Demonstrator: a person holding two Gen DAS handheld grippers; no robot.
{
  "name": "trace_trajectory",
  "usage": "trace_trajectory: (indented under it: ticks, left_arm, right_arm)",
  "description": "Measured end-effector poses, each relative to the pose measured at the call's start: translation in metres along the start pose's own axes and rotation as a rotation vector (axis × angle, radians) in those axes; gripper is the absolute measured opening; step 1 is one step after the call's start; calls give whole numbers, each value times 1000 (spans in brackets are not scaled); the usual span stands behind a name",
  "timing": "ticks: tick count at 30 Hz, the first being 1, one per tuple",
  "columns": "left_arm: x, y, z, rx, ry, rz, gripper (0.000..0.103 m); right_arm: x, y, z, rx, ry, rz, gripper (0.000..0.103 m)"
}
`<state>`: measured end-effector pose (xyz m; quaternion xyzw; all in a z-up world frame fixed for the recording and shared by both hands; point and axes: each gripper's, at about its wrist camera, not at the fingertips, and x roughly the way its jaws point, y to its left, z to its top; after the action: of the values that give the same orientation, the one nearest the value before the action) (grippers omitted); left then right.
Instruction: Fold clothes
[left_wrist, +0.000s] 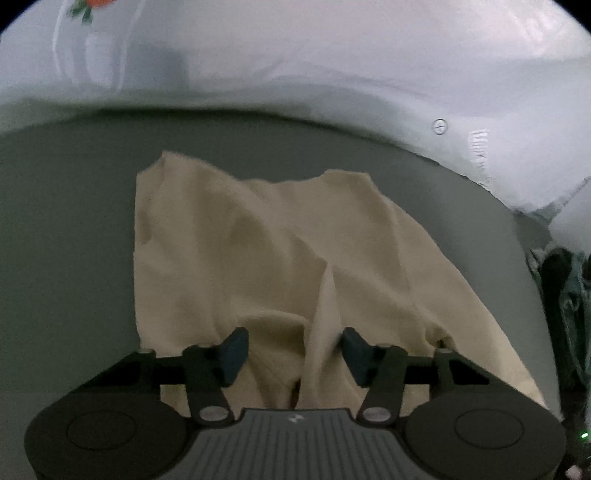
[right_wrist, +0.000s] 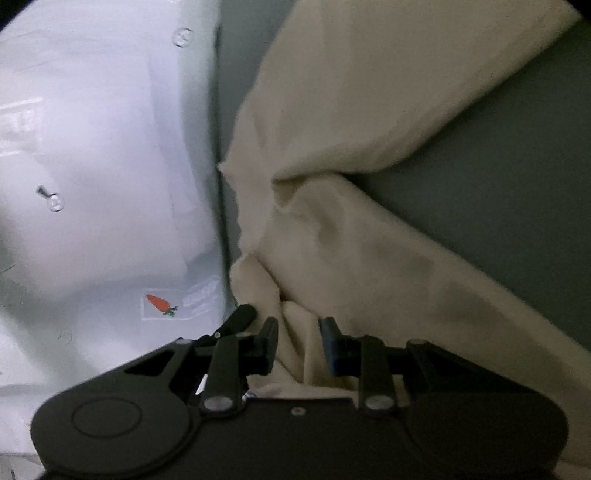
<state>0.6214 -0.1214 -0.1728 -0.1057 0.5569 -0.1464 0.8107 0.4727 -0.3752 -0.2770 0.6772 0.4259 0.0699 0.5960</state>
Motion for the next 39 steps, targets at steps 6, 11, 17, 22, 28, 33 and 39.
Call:
trace_trajectory:
  ticks: [6,11,17,22,28,33,39]
  left_arm:
    - [7,6,2,-39,19,-36,42]
    - [8,10,1,-60,19,-74,22]
    - [4,15,0,-91,6,-118,9]
    - [-12,27,-3,-146,-42,-186,9]
    - [-16,46,-7,-166,-96,-132,3]
    - [-17,49,-11,-153,-114,-146,3]
    - [-10,59,-14,-175,-129,-126,3]
  right_arm:
    - [9,7,-4,-19,17,-81,27]
    - [25,18,-9,-85,39,-105,27]
    - [34,33,-14,-203,25,-156,6]
    - [12,45,-16,-265,-31,-102,5]
    - [10,43,-11,-338,-68,-157,5]
    - [12,50,-20,-451,-73,-217,5]
    - [12,57,-19,-532,-88,-247,6]
